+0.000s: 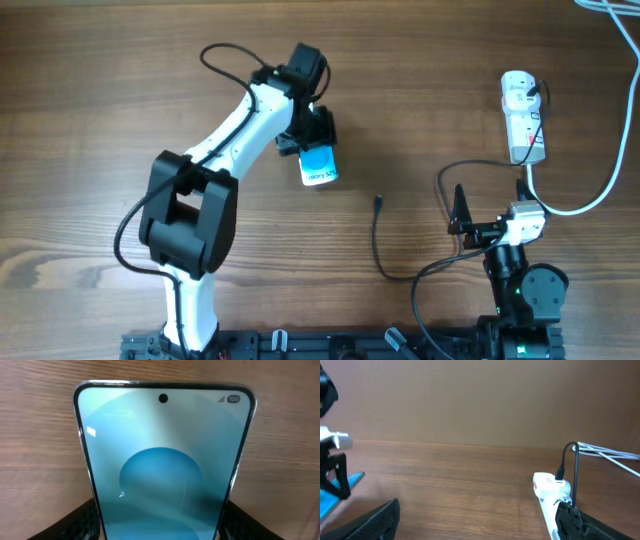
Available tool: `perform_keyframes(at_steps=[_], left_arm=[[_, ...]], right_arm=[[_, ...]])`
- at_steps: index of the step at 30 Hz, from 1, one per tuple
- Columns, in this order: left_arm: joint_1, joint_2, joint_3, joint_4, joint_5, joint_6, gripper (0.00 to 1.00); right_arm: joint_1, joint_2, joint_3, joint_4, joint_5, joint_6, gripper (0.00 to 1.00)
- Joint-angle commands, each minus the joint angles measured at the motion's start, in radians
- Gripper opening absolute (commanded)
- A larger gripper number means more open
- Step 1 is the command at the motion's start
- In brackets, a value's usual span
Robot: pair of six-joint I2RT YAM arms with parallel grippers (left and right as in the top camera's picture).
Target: Plug charger to phone and switch on socket
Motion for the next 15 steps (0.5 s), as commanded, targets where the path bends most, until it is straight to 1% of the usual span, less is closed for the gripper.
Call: perform_keyframes(at_steps=[1, 8, 11, 12, 15], left_arm=[[-0.04, -0.005, -0.076, 0.071, -0.04, 0.051, 0.67], [-0.129, -0.005, -0.09, 0.092, -0.164, 0.051, 0.68], [-0.14, -0.006, -0.089, 0.098, -0.162, 0.05, 0.68], [-0.138, -0.006, -0.084, 0.095, -0.149, 0.041, 0.68], [-0.111, -0.029, -0.044, 0.071, 0.029, 0.026, 0.68]], right_arm=[[-0.005, -0.008, -0.002, 0.003, 0.013, -0.009, 1.0], [-0.005, -0.008, -0.002, 0.003, 0.013, -0.009, 1.0], [-0.005, -0.008, -0.002, 0.003, 0.013, -0.009, 1.0], [-0.005, -0.008, -0.002, 0.003, 0.013, -0.009, 1.0], [-0.005, -0.008, -0.002, 0.003, 0.013, -0.01, 1.0]])
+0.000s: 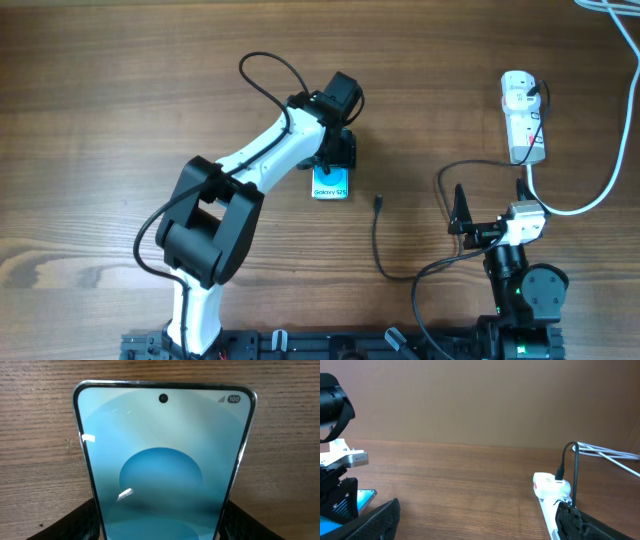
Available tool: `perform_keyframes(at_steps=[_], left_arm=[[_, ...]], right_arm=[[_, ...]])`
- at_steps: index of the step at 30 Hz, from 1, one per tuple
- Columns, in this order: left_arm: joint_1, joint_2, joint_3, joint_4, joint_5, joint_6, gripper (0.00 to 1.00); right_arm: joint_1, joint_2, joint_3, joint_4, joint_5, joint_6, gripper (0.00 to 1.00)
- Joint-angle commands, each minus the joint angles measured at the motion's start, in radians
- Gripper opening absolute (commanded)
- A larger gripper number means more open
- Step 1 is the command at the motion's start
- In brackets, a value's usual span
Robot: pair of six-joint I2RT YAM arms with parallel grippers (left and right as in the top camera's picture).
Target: Plug charger to phone and switch on socket
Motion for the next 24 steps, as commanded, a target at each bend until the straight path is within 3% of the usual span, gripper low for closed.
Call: perform_keyframes(at_steps=[1, 3, 5, 12, 19, 22, 24], left_arm=[[0.042, -0.041, 0.062, -0.028, 0.215, -0.028, 0.67], [0.077, -0.064, 0.097, -0.044, 0.345, -0.092, 0.67], [0.141, -0.103, 0.114, -0.038, 0.583, -0.182, 0.67], [0.278, -0.116, 0.113, -0.046, 1.166, -0.319, 0.67], [0.291, -0.116, 0.113, -0.045, 1.379, -0.36, 0.66], [0.292, -0.116, 0.113, -0.046, 1.38, -0.36, 0.66], [0.292, -0.116, 0.113, -0.045, 1.396, -0.36, 0.66]], right_arm=[[-0.005, -0.008, -0.002, 0.002, 0.013, -0.009, 1.0], [-0.005, -0.008, -0.002, 0.002, 0.013, -0.009, 1.0], [-0.005, -0.008, -0.002, 0.002, 0.013, -0.009, 1.0], [-0.005, -0.008, -0.002, 0.002, 0.013, -0.009, 1.0], [-0.005, -0.008, -0.002, 0.024, 0.009, -0.004, 1.0], [-0.005, -0.008, -0.002, 0.018, -0.071, 0.13, 1.0], [-0.005, -0.006, -0.002, 0.02, -0.171, 0.345, 1.0]])
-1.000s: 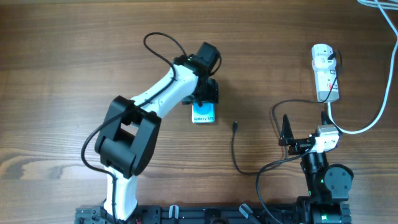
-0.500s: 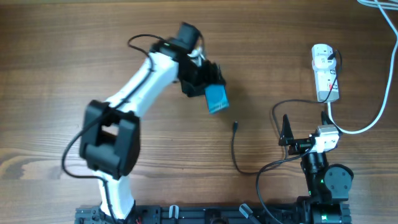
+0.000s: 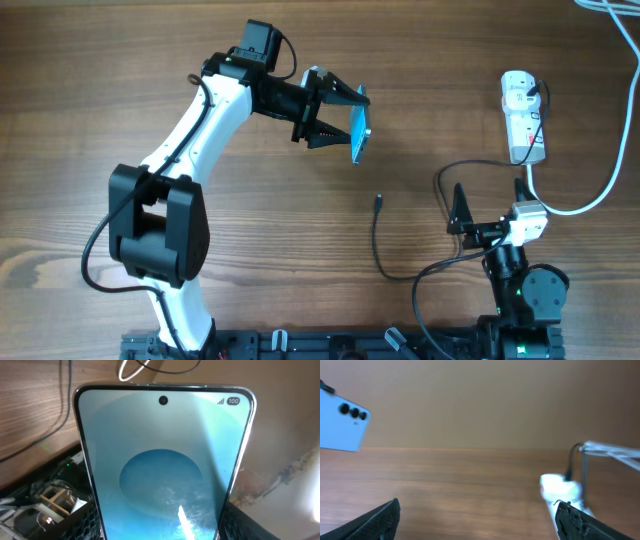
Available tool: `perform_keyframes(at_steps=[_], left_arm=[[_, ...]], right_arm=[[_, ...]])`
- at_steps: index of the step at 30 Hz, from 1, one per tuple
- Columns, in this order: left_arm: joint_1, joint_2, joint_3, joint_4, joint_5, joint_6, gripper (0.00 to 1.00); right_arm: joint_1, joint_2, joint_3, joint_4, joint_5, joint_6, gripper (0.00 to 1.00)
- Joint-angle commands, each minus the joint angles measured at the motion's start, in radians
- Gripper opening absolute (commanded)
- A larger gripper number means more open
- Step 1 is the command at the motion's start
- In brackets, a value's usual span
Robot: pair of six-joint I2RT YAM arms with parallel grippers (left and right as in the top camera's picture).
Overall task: Plug charger to phone and switch on socket
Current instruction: 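Swing the right gripper toward the phone held by the left gripper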
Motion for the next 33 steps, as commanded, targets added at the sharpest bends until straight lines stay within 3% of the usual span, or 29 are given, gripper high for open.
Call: perform_keyframes(at_steps=[1, 6, 7, 10, 12, 16, 19, 22, 24, 26, 28, 31, 33], left_arm=[[0.008, -0.025, 0.021, 0.0, 0.1, -0.011, 0.66], [0.008, -0.025, 0.021, 0.0, 0.102, -0.032, 0.64], [0.007, -0.025, 0.021, 0.0, 0.105, -0.037, 0.64], [0.008, -0.025, 0.021, 0.0, 0.106, -0.059, 0.64], [0.008, -0.025, 0.021, 0.0, 0.108, -0.058, 0.64], [0.008, -0.025, 0.021, 0.0, 0.12, -0.071, 0.63], [0.008, -0.025, 0.021, 0.0, 0.12, -0.092, 0.62], [0.008, -0.025, 0.021, 0.0, 0.12, -0.092, 0.62], [0.008, -0.025, 0.021, 0.0, 0.12, -0.092, 0.62], [0.008, -0.025, 0.021, 0.0, 0.12, -0.092, 0.62], [0.007, -0.025, 0.021, 0.0, 0.12, -0.092, 0.62], [0.005, -0.025, 0.021, 0.0, 0.119, -0.092, 0.62], [0.005, -0.025, 0.021, 0.0, 0.119, -0.092, 0.61]], right_arm=[[-0.005, -0.005, -0.002, 0.011, -0.2, 0.469, 1.0], [-0.005, -0.005, -0.002, 0.026, -0.256, 1.123, 1.0], [-0.005, -0.005, -0.002, 0.058, -0.308, 1.149, 1.0], [-0.005, -0.005, 0.001, 0.224, -0.344, 1.118, 1.0], [-0.005, 0.001, 0.05, 0.252, -0.363, 1.023, 1.0], [-0.005, 0.114, 0.238, 0.117, -0.351, 0.883, 1.0], [-0.005, 0.354, 0.463, -0.048, -0.398, 0.78, 1.0], [-0.005, 0.502, 0.535, -0.04, -0.476, 0.826, 1.0], [-0.005, 0.603, 0.536, -0.001, -0.57, 1.041, 1.0], [-0.004, 0.69, 0.536, 0.17, -0.764, 1.006, 0.99], [0.012, 0.739, 0.545, 0.194, -0.785, 1.047, 0.99], [0.05, 0.782, 0.603, 0.136, -0.787, 0.971, 0.99], [0.097, 0.822, 0.719, -0.055, -0.784, 0.78, 0.99]])
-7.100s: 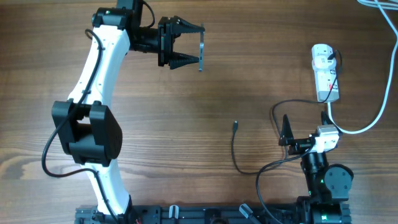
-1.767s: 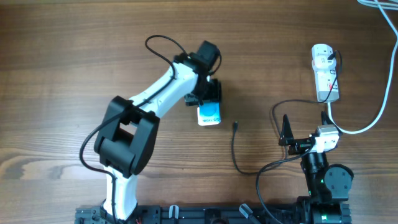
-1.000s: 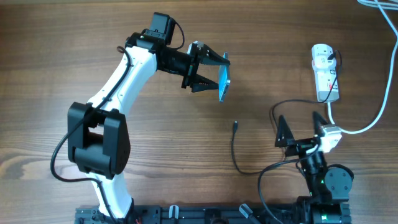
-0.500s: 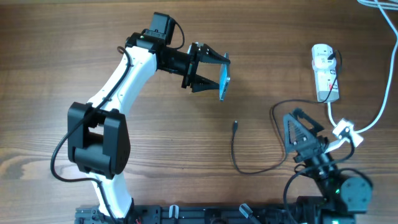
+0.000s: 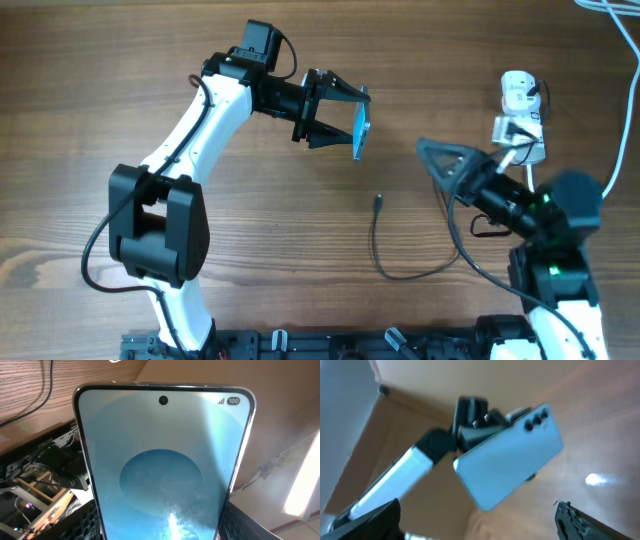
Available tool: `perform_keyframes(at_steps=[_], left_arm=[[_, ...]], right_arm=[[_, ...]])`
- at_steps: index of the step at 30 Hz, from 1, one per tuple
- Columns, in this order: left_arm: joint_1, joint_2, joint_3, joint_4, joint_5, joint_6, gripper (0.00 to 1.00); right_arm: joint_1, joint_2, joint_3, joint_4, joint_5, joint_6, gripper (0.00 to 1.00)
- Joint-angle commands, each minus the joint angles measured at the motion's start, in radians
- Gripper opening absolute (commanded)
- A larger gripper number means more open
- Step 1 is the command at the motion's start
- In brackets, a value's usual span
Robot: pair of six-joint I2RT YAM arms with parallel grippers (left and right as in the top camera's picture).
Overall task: Plug charger to phone and switch on socket
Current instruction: 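Swing the right gripper toward the phone held by the left gripper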
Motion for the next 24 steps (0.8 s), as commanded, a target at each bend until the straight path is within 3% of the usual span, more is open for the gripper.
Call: perform_keyframes(at_steps=[1, 2, 3, 9, 15, 24], left_arm=[[0.005, -0.025, 0.02, 0.0, 0.047, -0.005, 0.61], [0.005, -0.025, 0.02, 0.0, 0.043, -0.005, 0.61], [0.005, -0.025, 0.02, 0.0, 0.035, -0.005, 0.61], [0.005, -0.025, 0.02, 0.004, -0.037, -0.03, 0.62], [0.005, -0.025, 0.02, 0.016, -0.037, -0.055, 0.61], [0.005, -0.025, 0.02, 0.016, -0.036, -0.077, 0.61]], right_arm=[[0.095, 0.077, 0.28, -0.428, 0.105, -0.337, 0.99], [0.158, 0.133, 0.433, -0.674, 0.321, -0.448, 0.99], [0.203, 0.173, 0.532, -0.796, 0.455, -0.47, 0.99], [0.467, 0.37, 0.913, -1.148, 0.872, -0.43, 0.99], [0.722, 0.514, 0.962, -1.184, 1.147, -0.251, 0.99], [0.749, 0.66, 0.962, -1.161, 1.225, -0.157, 0.84]])
